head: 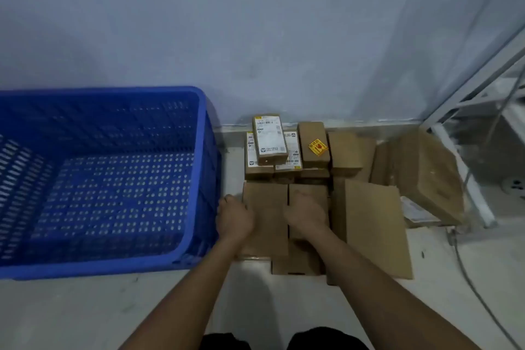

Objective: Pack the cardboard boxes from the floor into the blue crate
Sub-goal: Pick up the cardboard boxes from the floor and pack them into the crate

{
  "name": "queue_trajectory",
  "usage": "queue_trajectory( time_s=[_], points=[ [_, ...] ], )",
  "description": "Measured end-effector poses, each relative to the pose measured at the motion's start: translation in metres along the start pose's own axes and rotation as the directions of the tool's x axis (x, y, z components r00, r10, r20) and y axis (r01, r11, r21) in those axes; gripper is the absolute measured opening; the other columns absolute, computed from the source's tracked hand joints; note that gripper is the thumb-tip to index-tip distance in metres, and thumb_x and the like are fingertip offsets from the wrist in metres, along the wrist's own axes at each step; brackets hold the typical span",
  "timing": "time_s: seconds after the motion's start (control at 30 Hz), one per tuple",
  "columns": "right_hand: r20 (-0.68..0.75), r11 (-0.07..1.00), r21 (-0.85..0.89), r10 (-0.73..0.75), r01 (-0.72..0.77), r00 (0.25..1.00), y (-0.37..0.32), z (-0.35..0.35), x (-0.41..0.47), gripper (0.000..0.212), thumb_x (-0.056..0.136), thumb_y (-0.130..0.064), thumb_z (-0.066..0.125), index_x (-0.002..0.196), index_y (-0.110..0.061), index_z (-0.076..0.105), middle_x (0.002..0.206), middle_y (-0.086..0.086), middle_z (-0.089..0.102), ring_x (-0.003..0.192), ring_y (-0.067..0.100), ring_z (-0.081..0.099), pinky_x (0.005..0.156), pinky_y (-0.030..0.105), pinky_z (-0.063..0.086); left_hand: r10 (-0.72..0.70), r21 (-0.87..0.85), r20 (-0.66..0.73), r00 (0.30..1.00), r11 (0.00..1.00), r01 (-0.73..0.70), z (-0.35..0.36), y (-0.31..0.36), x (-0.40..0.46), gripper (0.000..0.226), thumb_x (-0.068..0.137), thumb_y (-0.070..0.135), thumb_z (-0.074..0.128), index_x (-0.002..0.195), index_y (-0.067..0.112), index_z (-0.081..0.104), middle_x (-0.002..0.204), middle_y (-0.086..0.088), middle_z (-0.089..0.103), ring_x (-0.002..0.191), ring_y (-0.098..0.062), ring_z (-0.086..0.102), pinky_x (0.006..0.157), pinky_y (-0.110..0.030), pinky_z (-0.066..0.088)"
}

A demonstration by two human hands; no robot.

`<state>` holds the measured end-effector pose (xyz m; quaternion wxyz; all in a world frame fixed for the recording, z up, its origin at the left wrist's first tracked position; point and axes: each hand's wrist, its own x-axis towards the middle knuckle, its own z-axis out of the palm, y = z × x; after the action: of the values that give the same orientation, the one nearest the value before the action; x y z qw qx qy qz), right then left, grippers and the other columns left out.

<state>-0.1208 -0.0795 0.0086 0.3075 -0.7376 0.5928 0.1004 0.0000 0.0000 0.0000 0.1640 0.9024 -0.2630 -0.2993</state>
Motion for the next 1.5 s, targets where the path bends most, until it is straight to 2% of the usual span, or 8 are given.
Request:
queue_trajectory(
  time_s=[0.17,0.33,0.5,0.73,0.93,1.3,1.4,1.5],
  points=[
    [-0.123,0.99,-0.109,-0.099,0.085,0.987,0.011,0.026,0.026,0.028,0.096,-0.039,0.04,0.091,-0.018,0.058,0.089,0.0,0.06,0.086,0.018,0.06,0.063,0.028,0.043,-0.047,-0.084,0.093,0.995,0.995,0.055,0.038,-0.026,0.041,0.053,0.098,0.039,0.034,0.139,0.005,0.036,0.132,-0.013,0.049,0.11,-0.028,0.056,0.079,-0.03,0.045],
    [-0.147,0.987,0.025,-0.154,0.159,0.977,0.017,0.045,0.036,0.031,0.097,-0.036,0.041,0.074,-0.017,0.05,0.068,-0.004,0.05,0.063,0.013,0.05,0.05,0.026,0.036,0.003,-0.381,0.169,0.986,0.923,0.062,0.055,-0.039,0.053,0.062,0.095,0.055,0.033,0.136,0.009,0.042,0.12,-0.009,0.057,0.102,-0.023,0.057,0.091,-0.038,0.05],
    [-0.128,0.964,0.198,-0.154,0.178,0.98,0.016,0.035,0.031,0.028,0.094,-0.04,0.048,0.097,-0.015,0.059,0.089,-0.003,0.062,0.079,0.013,0.058,0.069,0.031,0.052,0.047,-0.439,0.049,0.998,0.898,-0.02,0.042,-0.027,0.039,0.06,0.093,0.059,0.036,0.125,0.01,0.048,0.099,0.0,0.058,0.089,-0.017,0.059,0.082,-0.041,0.054],
    [-0.152,0.445,0.875,-0.119,0.19,0.981,0.011,-0.008,0.019,0.022,0.088,-0.039,0.064,0.109,-0.032,0.061,0.116,-0.002,0.052,0.103,0.013,0.056,0.078,0.027,0.049,0.07,-0.659,-0.17,0.983,0.734,-0.166,0.01,0.011,0.008,0.03,0.098,0.048,0.035,0.106,0.021,0.048,0.084,0.018,0.05,0.076,0.005,0.048,0.06,-0.016,0.035],
    [0.126,0.421,0.906,-0.197,-0.032,0.972,-0.001,-0.104,-0.038,0.066,0.072,-0.061,0.068,0.128,-0.029,0.053,0.12,-0.002,0.065,0.105,0.014,0.064,0.086,0.031,0.049,0.094,-0.759,0.001,0.996,0.648,-0.06,-0.071,0.062,-0.054,0.041,0.095,0.056,0.033,0.115,0.025,0.052,0.104,0.006,0.062,0.094,-0.009,0.059,0.079,-0.029,0.05],
    [0.414,0.119,0.91,-0.235,-0.396,0.879,-0.077,-0.291,-0.19,0.049,0.082,-0.054,0.056,0.112,-0.017,0.067,0.097,0.009,0.073,0.091,0.025,0.069,0.089,0.042,0.05,0.136,-0.682,0.631,0.764,0.567,0.462,-0.275,0.14,-0.165,0.06,0.085,0.07,0.035,0.115,0.026,0.062,0.115,-0.007,0.07,0.11,-0.024,0.065,0.097,-0.044,0.049],
    [0.423,0.142,0.905,-0.201,-0.4,0.884,-0.115,-0.327,-0.229,0.059,0.076,-0.058,0.063,0.119,-0.018,0.063,0.102,0.01,0.073,0.094,0.027,0.068,0.084,0.042,0.052,0.034,-0.659,0.597,0.802,0.591,0.465,-0.328,0.162,-0.194,0.057,0.091,0.063,0.037,0.114,0.019,0.064,0.106,-0.008,0.072,0.097,-0.024,0.068,0.079,-0.038,0.054],
    [0.338,0.274,0.917,-0.146,-0.29,0.93,-0.151,-0.359,-0.259,0.081,0.064,-0.061,0.075,0.132,-0.026,0.047,0.121,0.006,0.063,0.105,0.026,0.064,0.091,0.045,0.052,0.026,-0.675,0.334,0.942,0.705,0.22,-0.385,0.183,-0.22,0.052,0.095,0.054,0.039,0.12,0.011,0.057,0.097,-0.003,0.066,0.081,-0.014,0.062,0.069,-0.028,0.048]
  ],
)
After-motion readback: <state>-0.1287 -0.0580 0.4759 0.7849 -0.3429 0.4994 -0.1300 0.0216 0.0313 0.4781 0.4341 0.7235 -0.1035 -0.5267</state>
